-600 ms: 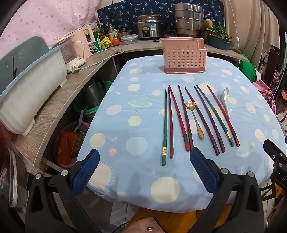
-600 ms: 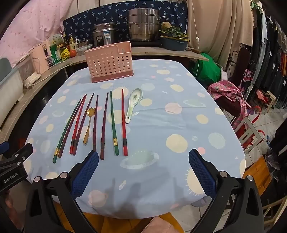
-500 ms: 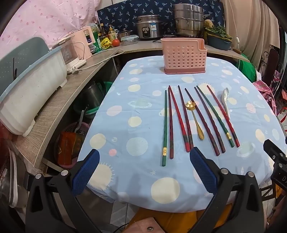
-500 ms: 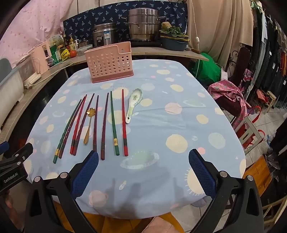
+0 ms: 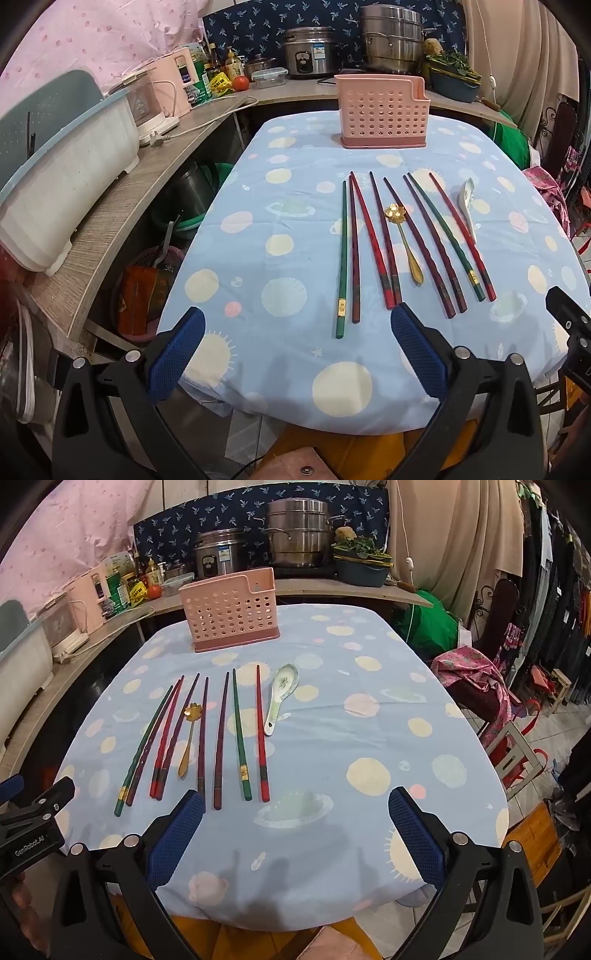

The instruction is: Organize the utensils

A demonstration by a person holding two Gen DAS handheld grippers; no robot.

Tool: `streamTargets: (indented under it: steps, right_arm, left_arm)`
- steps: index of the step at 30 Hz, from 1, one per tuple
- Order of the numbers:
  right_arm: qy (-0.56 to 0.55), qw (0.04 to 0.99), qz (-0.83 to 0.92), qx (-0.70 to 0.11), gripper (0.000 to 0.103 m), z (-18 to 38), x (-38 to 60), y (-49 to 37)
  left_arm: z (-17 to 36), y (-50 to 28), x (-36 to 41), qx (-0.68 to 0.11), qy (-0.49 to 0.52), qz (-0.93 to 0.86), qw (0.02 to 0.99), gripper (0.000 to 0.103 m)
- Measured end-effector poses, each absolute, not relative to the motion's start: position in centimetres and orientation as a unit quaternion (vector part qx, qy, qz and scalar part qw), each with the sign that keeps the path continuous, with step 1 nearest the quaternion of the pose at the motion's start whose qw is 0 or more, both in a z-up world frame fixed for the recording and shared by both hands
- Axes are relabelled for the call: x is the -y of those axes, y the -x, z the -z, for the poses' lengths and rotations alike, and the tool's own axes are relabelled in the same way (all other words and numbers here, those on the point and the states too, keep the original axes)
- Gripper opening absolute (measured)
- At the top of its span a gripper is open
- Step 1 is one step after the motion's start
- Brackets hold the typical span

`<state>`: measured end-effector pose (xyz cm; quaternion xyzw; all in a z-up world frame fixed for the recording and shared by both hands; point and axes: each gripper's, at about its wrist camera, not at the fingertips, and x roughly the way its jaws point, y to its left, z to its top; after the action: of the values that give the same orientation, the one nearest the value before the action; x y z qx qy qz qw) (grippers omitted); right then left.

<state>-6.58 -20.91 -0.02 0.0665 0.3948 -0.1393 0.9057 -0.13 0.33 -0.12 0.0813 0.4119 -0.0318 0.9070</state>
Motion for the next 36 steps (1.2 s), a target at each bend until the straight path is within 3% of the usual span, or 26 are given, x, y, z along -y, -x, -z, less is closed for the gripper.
streamTargets:
  steps: [36]
  right_arm:
    - [-0.073,0.908,0.141,-0.389,0.096,-0.49,21.06,6.93]
  left_arm:
    - [-0.43,0.65,0.0,-0.403,-0.083,0.039,0.911,0.096]
